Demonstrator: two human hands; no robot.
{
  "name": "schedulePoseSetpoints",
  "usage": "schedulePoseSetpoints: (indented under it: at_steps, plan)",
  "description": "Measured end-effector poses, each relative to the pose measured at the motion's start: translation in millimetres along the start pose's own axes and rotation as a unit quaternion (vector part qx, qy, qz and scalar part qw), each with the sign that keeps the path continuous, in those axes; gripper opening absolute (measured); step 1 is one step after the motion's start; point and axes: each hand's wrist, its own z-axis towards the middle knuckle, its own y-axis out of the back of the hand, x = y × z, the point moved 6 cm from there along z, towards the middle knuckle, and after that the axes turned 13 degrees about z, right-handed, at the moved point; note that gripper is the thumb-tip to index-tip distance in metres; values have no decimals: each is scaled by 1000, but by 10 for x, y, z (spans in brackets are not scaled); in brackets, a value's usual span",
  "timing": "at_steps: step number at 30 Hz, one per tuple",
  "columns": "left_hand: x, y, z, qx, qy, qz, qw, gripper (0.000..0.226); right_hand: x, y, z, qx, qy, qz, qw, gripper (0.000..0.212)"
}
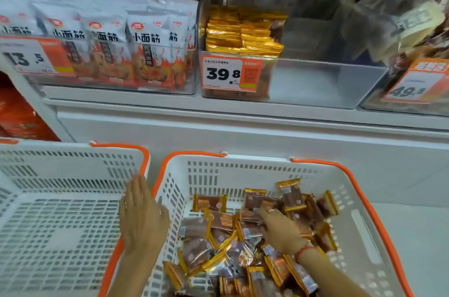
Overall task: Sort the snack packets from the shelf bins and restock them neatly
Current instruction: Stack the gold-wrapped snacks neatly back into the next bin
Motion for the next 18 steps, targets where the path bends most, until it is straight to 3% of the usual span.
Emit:
schedulePoseSetpoints:
  at_steps: [7,11,13,16,18]
  plan:
    - [-7,-111,-51,10,-8,19,1000,76,-153,-542,276,22,-87,-46,995,68]
    - [-9,-94,-74,19,0,3,1000,72,-97,-330,342,-54,-50,-78,994,37]
    - [-4,-35,-61,-10,-7,-2,1000,69,-62,-211,326,-68,-29,-29,997,31]
    - [-180,193,-124,-124,-48,-79,988,46,8,-12,201,-136,-7,93,986,32]
    - [-419,290,-244,-83,-67,-182,977,28,138,173,38,-223,38,168,960,32]
